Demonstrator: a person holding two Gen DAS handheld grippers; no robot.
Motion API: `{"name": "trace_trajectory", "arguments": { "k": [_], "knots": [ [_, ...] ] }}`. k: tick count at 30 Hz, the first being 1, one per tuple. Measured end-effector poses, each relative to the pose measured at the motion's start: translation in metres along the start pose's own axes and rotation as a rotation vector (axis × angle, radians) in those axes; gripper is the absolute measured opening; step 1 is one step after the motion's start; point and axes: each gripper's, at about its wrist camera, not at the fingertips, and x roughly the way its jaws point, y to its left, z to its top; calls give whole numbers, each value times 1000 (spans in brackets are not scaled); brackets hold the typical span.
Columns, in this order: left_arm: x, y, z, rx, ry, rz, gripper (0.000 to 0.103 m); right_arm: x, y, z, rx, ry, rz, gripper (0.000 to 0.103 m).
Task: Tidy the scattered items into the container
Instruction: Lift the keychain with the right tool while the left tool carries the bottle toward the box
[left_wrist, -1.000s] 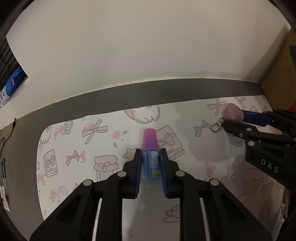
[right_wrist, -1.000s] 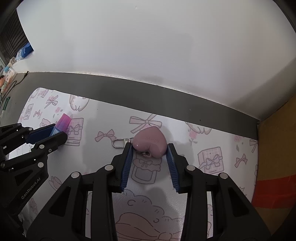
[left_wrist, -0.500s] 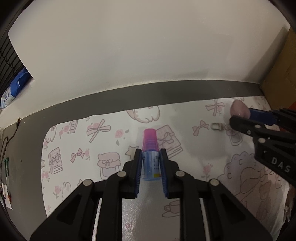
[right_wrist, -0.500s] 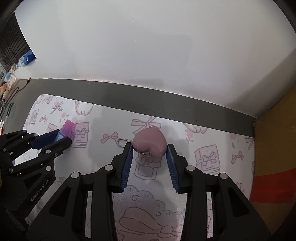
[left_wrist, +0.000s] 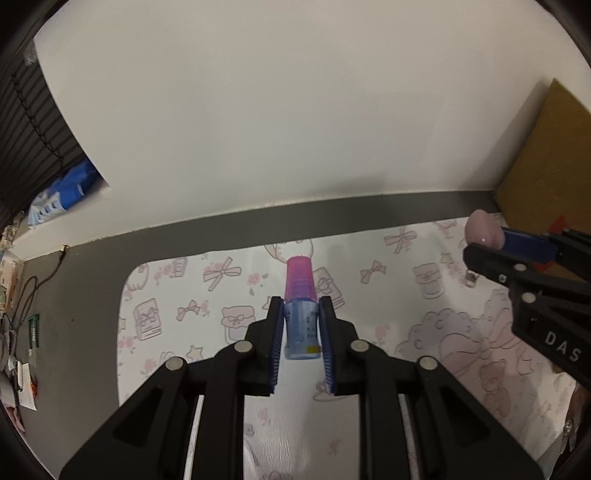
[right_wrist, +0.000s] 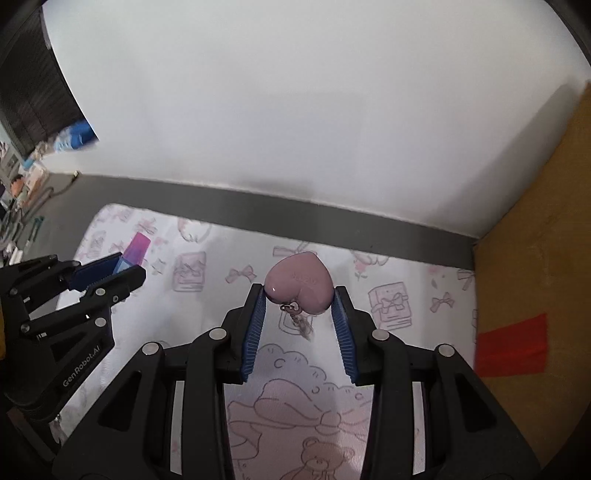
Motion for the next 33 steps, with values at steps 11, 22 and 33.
{"name": "trace_trajectory", "arguments": {
  "k": [11,22,33],
  "knots": [
    [-124,21,1,1,-108,7,19,-108,3,-2,-29,-104,-17,38],
    [-222,22,-4,15,-232,10,19,-215,26,-9,-62,-227,-45,38],
    [-281,29,1,14,-328,8,19,-293,51,-12,-97,-335,-72,38]
  ]
}}
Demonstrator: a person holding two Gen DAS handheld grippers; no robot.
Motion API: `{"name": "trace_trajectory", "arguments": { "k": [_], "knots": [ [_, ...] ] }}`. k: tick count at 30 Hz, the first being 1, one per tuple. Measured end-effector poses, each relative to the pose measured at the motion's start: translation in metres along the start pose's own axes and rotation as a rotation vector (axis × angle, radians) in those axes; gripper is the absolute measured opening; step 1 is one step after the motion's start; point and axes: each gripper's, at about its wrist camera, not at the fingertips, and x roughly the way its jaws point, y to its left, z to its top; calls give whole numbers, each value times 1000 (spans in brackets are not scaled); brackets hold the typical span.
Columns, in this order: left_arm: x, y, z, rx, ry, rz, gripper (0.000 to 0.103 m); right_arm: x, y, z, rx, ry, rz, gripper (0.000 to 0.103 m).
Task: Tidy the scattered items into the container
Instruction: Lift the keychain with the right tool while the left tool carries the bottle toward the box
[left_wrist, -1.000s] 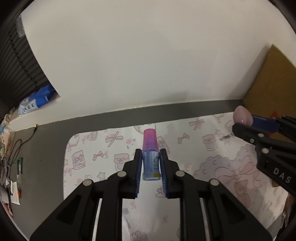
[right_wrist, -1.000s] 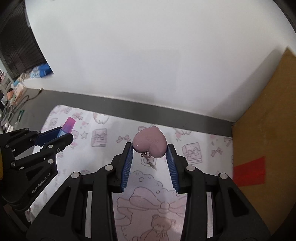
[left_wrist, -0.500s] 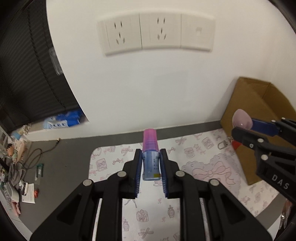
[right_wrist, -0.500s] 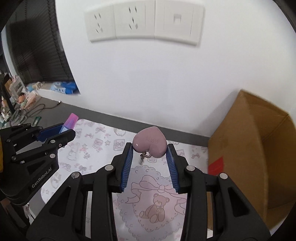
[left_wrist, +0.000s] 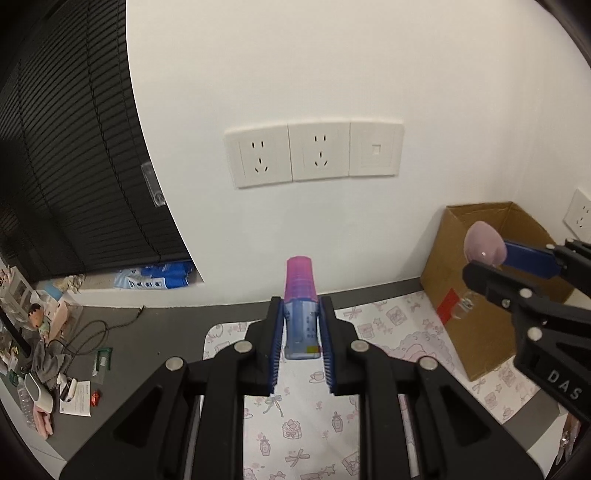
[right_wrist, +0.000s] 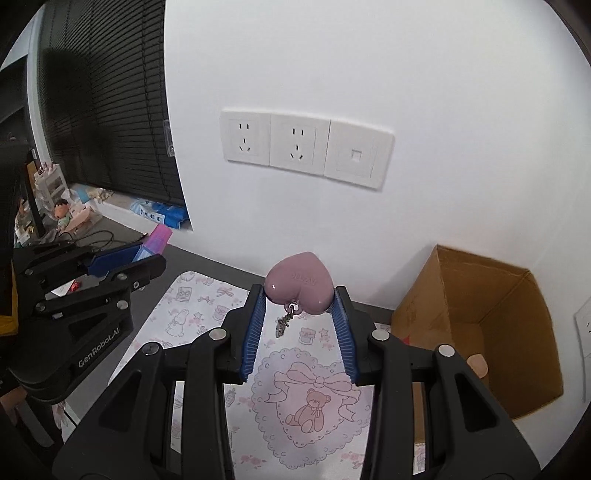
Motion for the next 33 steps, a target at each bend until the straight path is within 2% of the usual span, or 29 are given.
{"name": "trace_trajectory", "arguments": {
  "k": [12,20,26,33],
  "knots": [
    [-15,2,1,11,-20,-10,19,-20,9,1,17,-36,-37,38],
    [-24,-14,-2,26,-30,-35,19,-27,4,-7,38,-42,-60,38],
    [-28,-52,2,48,-33,-40,19,-41,-22,-19,55,-47,-87,38],
    [-33,-123,8,35,-36,-33,19,-57,-76,-36,51,-53,-77,38]
  ]
}}
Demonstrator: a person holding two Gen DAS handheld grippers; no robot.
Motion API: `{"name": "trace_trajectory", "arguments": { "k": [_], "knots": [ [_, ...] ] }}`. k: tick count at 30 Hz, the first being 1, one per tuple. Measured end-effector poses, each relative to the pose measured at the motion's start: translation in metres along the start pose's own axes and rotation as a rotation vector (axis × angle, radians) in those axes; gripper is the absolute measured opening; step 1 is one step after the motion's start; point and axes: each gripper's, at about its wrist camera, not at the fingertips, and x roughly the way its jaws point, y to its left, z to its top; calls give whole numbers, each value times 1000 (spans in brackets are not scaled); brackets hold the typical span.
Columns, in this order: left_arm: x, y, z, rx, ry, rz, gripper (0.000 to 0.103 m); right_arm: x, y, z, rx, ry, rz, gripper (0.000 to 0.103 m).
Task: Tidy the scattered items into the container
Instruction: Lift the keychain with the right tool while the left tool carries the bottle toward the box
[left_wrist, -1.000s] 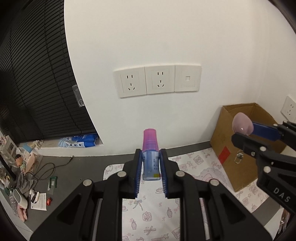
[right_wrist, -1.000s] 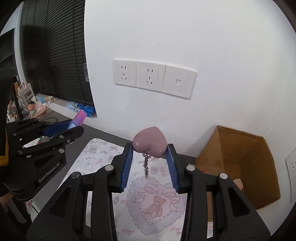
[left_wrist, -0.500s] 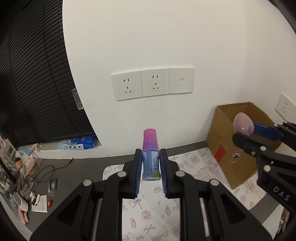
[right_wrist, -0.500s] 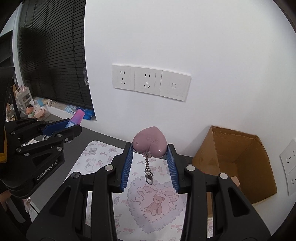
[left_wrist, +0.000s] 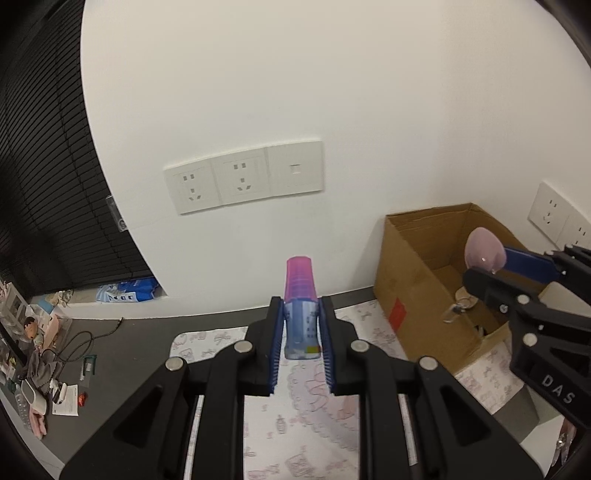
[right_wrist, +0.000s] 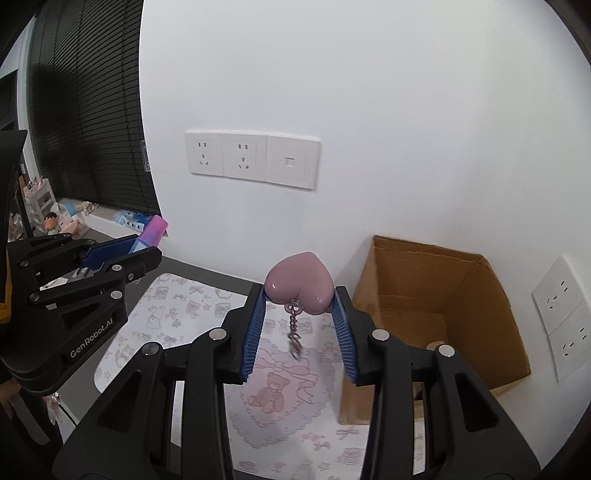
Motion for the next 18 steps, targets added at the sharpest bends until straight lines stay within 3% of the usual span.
{"name": "trace_trajectory", "arguments": {
  "k": [8,18],
  "knots": [
    [7,-81,7,4,4,-42,19,-15,-80,-17,-12,5,-30,38],
    [34,-130,26,52,34,-70,19,-16,-152,-32,57,20,-84,38]
  ]
}}
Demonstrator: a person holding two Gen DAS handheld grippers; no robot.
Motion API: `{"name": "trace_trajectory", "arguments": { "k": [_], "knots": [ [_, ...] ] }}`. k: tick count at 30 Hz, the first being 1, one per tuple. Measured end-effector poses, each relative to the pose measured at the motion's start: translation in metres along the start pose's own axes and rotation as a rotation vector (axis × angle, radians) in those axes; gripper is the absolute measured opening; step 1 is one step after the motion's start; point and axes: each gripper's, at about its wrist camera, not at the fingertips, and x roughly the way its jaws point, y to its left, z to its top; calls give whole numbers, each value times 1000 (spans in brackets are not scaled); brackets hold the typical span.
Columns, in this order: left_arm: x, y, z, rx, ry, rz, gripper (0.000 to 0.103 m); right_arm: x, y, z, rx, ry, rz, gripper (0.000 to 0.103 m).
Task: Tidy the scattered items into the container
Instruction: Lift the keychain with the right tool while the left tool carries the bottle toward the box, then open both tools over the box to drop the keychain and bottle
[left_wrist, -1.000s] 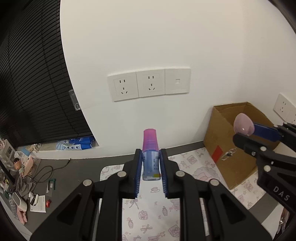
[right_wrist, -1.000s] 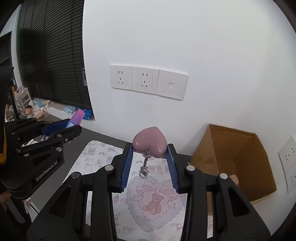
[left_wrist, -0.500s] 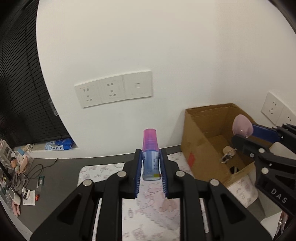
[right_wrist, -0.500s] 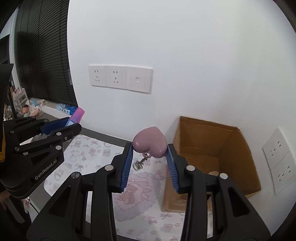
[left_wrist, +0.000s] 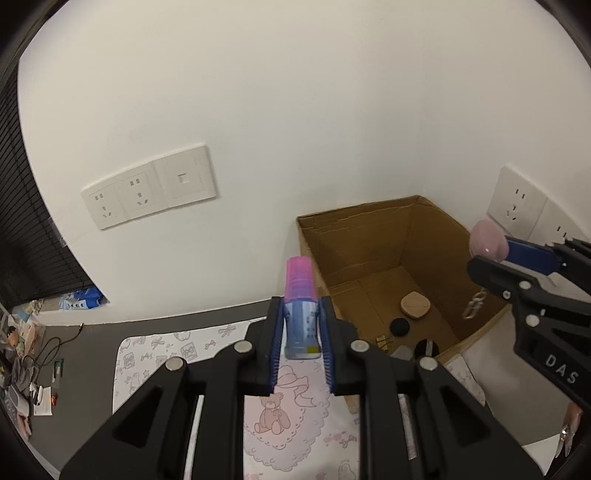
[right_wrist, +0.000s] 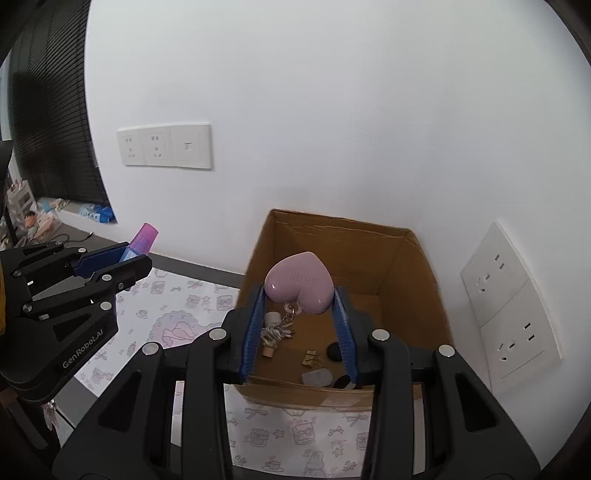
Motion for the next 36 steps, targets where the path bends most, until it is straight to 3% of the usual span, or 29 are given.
{"name": "trace_trajectory", "arguments": {
  "k": [17,36],
  "knots": [
    [106,-73,20,146,131,-143,19,71,-91,-27,169,124,-109,38],
    [171,-83,9,173,229,-161,19,131,-98,-48,207,217,-122,39]
  ]
}}
